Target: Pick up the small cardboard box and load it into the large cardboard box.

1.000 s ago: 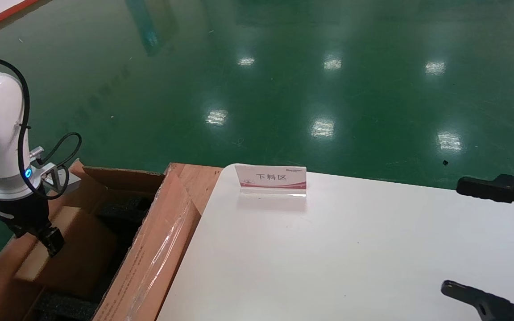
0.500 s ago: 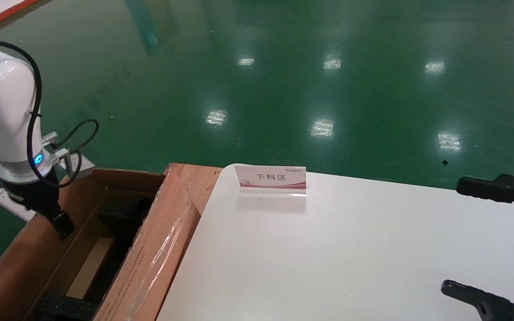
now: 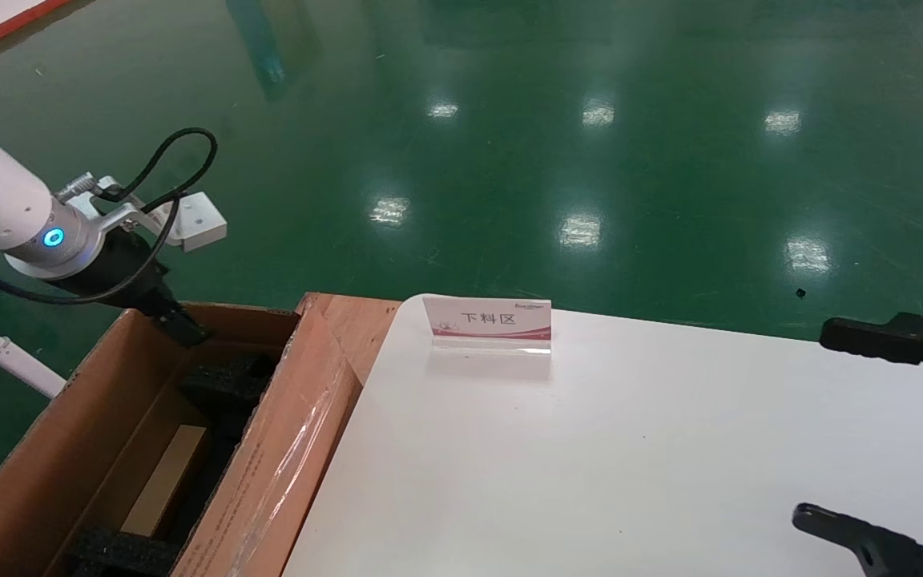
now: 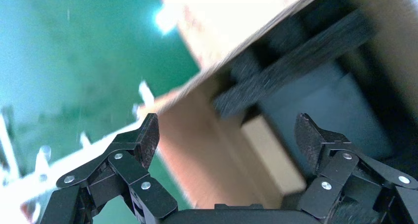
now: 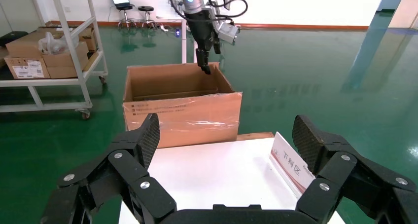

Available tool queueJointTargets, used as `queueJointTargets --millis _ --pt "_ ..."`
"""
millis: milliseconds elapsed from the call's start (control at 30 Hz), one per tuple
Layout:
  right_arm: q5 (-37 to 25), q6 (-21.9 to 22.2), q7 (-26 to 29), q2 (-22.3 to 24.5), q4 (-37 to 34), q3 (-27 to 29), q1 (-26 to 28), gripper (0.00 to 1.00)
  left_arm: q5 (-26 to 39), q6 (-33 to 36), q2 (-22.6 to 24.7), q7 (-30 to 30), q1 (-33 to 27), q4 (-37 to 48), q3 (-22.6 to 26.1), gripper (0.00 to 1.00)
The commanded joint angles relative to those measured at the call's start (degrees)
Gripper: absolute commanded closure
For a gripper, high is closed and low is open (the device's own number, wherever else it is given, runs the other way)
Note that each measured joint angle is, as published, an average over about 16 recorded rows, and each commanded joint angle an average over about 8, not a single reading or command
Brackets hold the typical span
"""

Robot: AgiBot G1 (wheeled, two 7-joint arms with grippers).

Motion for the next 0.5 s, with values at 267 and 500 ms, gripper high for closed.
queueJointTargets --millis 267,500 --pt "0.02 0.01 -0.01 0.01 -0.01 -0.02 0.00 0.00 -3.69 -4.07 -7.54 6.01 -4.53 -8.62 -2.71 0.00" --pt "0.03 0.02 -0.02 0.01 -0.03 -0.02 0.00 0.00 -5.79 -3.76 -8.11 8.29 -2.56 -8.86 -6.19 0.00"
